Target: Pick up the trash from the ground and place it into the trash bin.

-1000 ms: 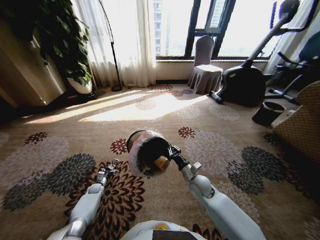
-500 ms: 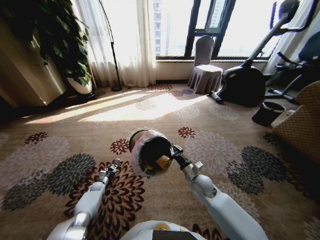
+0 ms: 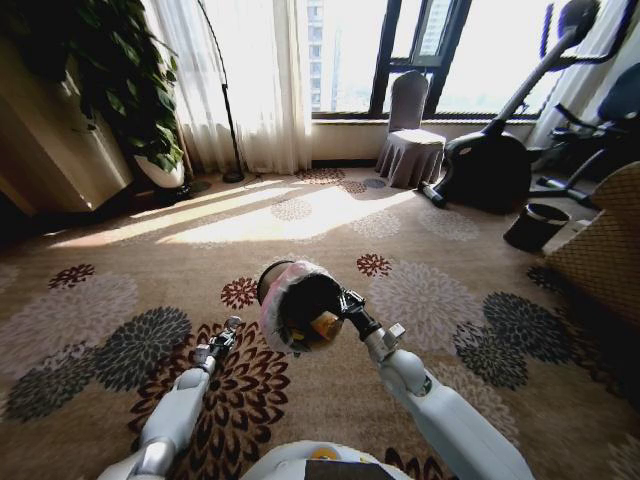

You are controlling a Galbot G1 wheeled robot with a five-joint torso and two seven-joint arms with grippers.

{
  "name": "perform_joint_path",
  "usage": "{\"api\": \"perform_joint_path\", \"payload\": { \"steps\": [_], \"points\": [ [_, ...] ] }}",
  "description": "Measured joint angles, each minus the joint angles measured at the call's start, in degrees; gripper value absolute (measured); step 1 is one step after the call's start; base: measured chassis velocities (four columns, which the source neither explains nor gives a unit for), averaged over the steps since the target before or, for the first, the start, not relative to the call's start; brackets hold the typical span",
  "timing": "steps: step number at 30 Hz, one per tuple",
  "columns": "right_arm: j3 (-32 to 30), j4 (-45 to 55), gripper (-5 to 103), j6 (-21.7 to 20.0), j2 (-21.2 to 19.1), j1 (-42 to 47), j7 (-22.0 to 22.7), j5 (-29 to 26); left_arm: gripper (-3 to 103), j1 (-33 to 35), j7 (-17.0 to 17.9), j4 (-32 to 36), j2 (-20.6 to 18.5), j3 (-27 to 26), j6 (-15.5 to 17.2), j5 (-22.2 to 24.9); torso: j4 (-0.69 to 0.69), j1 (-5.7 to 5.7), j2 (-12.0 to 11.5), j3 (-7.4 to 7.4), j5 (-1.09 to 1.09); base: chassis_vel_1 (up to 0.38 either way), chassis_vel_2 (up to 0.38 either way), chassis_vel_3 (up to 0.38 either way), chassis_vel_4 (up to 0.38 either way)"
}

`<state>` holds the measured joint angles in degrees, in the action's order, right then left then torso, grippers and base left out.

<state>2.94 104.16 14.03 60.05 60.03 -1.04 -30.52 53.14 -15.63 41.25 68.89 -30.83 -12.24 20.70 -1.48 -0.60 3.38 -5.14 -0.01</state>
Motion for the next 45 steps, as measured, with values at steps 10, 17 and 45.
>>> {"api": "perform_joint_path", "payload": {
  "steps": [10,17,45],
  "points": [
    [-0.07,-3.28,0,0.76,1.65,-2.82,-0.01,-0.24,55,12.74,3.83,22.17,0.51,-5.08,1.87,16.02,-0.01,0.0,0.0,0.0,0.03,0.0,0.0,0.0,0.0],
    [-2.34,-8.73,0,3.18,4.28,-4.12,0.0,0.16,55,20.59,3.75,41.35,3.02,-6.13,0.97,22.91,-0.03,0.0,0.0,-0.01,0.04,0.0,0.0,0.0,0.0],
    [8.57,-39.16,0,15.06,19.83,-31.6,-0.03,4.61,55,37.25,10.63,93.66,5.28,5.0,16.52,68.42,0.02,0.0,-0.01,-0.01,0.02,0.0,0.004,0.001,-0.001]
  ]
}}
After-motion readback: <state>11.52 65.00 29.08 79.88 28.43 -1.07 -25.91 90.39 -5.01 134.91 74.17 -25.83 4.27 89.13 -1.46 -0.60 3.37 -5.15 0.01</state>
